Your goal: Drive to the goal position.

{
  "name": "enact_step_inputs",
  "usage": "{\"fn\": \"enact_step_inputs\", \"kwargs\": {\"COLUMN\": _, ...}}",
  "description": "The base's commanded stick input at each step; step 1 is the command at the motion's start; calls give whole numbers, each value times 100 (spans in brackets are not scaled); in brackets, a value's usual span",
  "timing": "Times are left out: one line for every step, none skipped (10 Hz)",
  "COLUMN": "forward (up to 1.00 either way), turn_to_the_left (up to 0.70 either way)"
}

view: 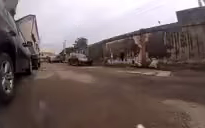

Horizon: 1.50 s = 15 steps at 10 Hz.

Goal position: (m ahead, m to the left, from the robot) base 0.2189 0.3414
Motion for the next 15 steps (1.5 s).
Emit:
{"fn": "enact_step_inputs", "kwargs": {"forward": 50, "turn_to_the_left": 32}}
{"fn": "enact_step_inputs", "kwargs": {"forward": 50, "turn_to_the_left": 43}}
{"fn": "enact_step_inputs", "kwargs": {"forward": 50, "turn_to_the_left": 26}}
{"fn": "enact_step_inputs", "kwargs": {"forward": 50, "turn_to_the_left": 10}}
{"fn": "enact_step_inputs", "kwargs": {"forward": 50, "turn_to_the_left": 14}}
{"fn": "enact_step_inputs", "kwargs": {"forward": 50, "turn_to_the_left": 47}}
{"fn": "enact_step_inputs", "kwargs": {"forward": 50, "turn_to_the_left": 21}}
{"fn": "enact_step_inputs", "kwargs": {"forward": 50, "turn_to_the_left": 9}}
{"fn": "enact_step_inputs", "kwargs": {"forward": 50, "turn_to_the_left": 39}}
{"fn": "enact_step_inputs", "kwargs": {"forward": 50, "turn_to_the_left": 50}}
{"fn": "enact_step_inputs", "kwargs": {"forward": 50, "turn_to_the_left": 50}}
{"fn": "enact_step_inputs", "kwargs": {"forward": 50, "turn_to_the_left": 19}}
{"fn": "enact_step_inputs", "kwargs": {"forward": 50, "turn_to_the_left": 14}}
{"fn": "enact_step_inputs", "kwargs": {"forward": 50, "turn_to_the_left": 47}}
{"fn": "enact_step_inputs", "kwargs": {"forward": 50, "turn_to_the_left": 43}}
